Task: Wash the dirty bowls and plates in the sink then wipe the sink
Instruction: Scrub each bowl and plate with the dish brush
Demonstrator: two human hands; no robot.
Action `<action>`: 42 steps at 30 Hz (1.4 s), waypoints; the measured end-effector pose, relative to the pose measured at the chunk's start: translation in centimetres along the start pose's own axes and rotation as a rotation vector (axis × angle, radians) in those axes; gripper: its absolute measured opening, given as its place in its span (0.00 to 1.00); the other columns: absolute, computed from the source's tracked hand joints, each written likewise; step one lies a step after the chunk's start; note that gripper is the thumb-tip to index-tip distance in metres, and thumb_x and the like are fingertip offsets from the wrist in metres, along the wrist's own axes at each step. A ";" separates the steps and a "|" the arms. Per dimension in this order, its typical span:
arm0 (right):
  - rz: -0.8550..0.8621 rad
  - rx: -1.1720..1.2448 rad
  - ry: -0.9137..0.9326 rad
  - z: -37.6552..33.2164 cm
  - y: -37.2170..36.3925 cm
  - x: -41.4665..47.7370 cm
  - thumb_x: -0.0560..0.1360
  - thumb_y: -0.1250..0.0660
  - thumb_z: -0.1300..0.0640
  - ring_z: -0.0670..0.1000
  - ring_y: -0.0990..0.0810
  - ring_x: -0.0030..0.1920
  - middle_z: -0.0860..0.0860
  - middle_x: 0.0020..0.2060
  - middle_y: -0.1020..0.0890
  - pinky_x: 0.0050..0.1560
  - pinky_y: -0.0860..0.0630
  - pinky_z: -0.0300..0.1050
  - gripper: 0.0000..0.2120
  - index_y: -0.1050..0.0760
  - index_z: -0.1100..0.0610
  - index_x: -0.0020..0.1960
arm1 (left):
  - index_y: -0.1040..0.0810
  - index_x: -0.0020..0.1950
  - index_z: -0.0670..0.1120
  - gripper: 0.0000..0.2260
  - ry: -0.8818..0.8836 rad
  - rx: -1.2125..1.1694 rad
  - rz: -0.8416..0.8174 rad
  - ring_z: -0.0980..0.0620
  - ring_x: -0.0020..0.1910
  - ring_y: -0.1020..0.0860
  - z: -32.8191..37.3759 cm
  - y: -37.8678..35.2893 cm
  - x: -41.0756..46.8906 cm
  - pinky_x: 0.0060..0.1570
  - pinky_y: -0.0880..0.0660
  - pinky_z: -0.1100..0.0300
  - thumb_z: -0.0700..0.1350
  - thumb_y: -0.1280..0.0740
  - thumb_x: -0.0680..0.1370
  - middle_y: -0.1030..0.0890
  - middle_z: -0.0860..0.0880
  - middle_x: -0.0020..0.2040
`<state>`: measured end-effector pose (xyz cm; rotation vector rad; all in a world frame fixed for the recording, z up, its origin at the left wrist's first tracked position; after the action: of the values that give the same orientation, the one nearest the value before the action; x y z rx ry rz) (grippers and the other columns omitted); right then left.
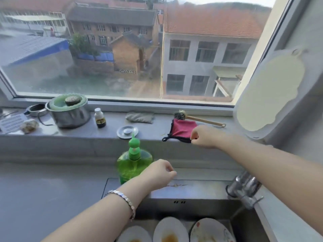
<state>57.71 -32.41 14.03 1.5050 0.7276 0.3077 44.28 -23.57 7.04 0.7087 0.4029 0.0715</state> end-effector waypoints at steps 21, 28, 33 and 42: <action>0.029 -0.206 -0.304 9.0 -1.2 15.7 0.77 0.43 0.65 0.58 0.29 0.64 0.57 0.64 0.29 0.57 0.30 0.48 0.18 0.31 0.60 0.66 | 0.23 0.55 0.47 0.10 -0.077 0.243 0.005 0.49 0.53 0.22 4.6 3.9 12.2 0.46 0.31 0.63 0.47 0.40 0.78 0.19 0.46 0.51; 0.203 0.138 -0.471 9.1 1.5 10.9 0.77 0.45 0.69 0.58 0.24 0.56 0.58 0.58 0.24 0.45 0.32 0.45 0.16 0.35 0.64 0.63 | 0.23 0.57 0.49 0.11 -0.096 0.209 -0.078 0.50 0.50 0.21 4.7 3.7 7.9 0.48 0.28 0.60 0.49 0.39 0.78 0.23 0.49 0.47; 0.231 0.258 -0.417 5.9 1.9 3.7 0.77 0.47 0.66 0.60 0.24 0.55 0.59 0.57 0.25 0.43 0.34 0.46 0.13 0.36 0.64 0.61 | 0.23 0.54 0.49 0.09 -0.092 0.154 -0.082 0.52 0.47 0.19 2.8 2.2 1.8 0.49 0.25 0.62 0.48 0.39 0.77 0.20 0.52 0.43; 0.007 0.642 -0.343 -0.9 -13.9 -12.6 0.78 0.47 0.60 0.57 0.25 0.43 0.55 0.45 0.23 0.42 0.30 0.48 0.07 0.32 0.58 0.53 | 0.24 0.58 0.50 0.10 0.156 0.084 -0.192 0.55 0.43 0.21 -11.3 -7.6 -9.9 0.43 0.24 0.63 0.49 0.38 0.78 0.19 0.53 0.45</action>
<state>44.15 -40.45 3.72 2.0978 0.5658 -0.2046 30.32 -24.29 -2.31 0.7465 0.6247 -0.0726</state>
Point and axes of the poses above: each hand's wrist, its own x-axis towards the middle knuckle, its own y-axis out of the back of the hand, z = x × y, the point moved 7 cm from there along x, towards the middle knuckle
